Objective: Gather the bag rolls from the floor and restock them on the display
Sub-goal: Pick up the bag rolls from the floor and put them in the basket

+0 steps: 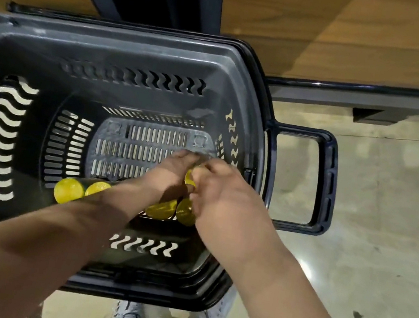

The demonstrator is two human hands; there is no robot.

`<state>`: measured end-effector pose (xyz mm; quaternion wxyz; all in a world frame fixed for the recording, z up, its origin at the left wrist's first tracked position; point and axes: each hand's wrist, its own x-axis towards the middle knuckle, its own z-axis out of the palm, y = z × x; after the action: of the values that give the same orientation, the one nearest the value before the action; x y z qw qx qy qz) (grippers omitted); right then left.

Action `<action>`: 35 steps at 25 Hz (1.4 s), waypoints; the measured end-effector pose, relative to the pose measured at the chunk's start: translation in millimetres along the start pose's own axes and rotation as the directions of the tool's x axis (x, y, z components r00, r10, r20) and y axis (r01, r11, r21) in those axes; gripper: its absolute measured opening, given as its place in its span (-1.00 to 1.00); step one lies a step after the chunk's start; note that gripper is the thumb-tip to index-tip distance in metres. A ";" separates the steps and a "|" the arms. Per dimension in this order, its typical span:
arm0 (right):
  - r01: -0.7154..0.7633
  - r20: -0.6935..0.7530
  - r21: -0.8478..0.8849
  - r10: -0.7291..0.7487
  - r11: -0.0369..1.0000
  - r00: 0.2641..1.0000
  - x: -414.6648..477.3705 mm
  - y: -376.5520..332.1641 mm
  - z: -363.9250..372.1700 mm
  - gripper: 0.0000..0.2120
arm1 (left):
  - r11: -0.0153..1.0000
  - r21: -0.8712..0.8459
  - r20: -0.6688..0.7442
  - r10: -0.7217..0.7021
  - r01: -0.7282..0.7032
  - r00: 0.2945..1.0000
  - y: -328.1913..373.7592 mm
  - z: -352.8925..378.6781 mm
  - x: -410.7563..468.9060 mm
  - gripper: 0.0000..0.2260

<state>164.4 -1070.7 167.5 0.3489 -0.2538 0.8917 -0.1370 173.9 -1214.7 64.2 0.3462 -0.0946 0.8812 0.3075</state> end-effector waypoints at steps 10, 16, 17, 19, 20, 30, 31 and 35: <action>-0.002 -0.493 -0.018 -0.007 1.000 0.870 -142.6 -52.4 -238.9 -0.47 | 0.890 0.410 -0.176 0.293 -0.201 0.940 153.3 -234.5 -213.2 -0.29; -0.025 -0.690 -0.059 -0.023 0.998 0.723 -299.6 -113.0 -440.0 -0.44 | 0.751 0.573 -0.265 0.549 -0.329 0.793 326.8 -381.5 -372.2 -0.34; -0.035 -0.709 -0.045 -0.008 0.998 0.706 -328.6 -118.4 -467.6 -0.42 | 0.735 0.586 -0.284 0.581 -0.342 0.763 356.3 -398.1 -395.9 -0.35; -0.045 -0.761 -0.023 0.012 0.999 0.648 -380.8 -124.3 -512.3 -0.39 | 0.686 0.622 -0.310 0.659 -0.378 0.686 411.5 -423.6 -433.4 -0.33; -0.056 -0.784 -0.016 0.022 0.998 0.620 -403.5 -125.0 -528.5 -0.39 | 0.664 0.635 -0.310 0.687 -0.394 0.657 435.6 -431.4 -447.5 -0.31; -0.451 -0.845 0.227 0.405 0.863 0.350 -601.7 -87.0 -608.3 -0.35 | 0.281 0.755 -0.050 0.925 -0.593 0.376 629.5 -416.8 -491.8 -0.35; -0.483 -0.847 0.260 0.438 0.836 0.303 -622.5 -79.8 -615.9 -0.36 | 0.245 0.752 -0.021 0.937 -0.612 0.349 646.8 -409.1 -492.6 -0.35; -0.590 -0.838 0.401 0.541 0.700 0.073 -718.0 -44.9 -629.9 -0.40 | 0.061 0.713 0.144 0.962 -0.698 0.231 720.7 -357.7 -501.1 -0.33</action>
<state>195.3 -672.2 1036.1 -0.1972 0.2280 0.9494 -0.0883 74.7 -883.7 946.8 -0.0725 0.5159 0.8481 0.0960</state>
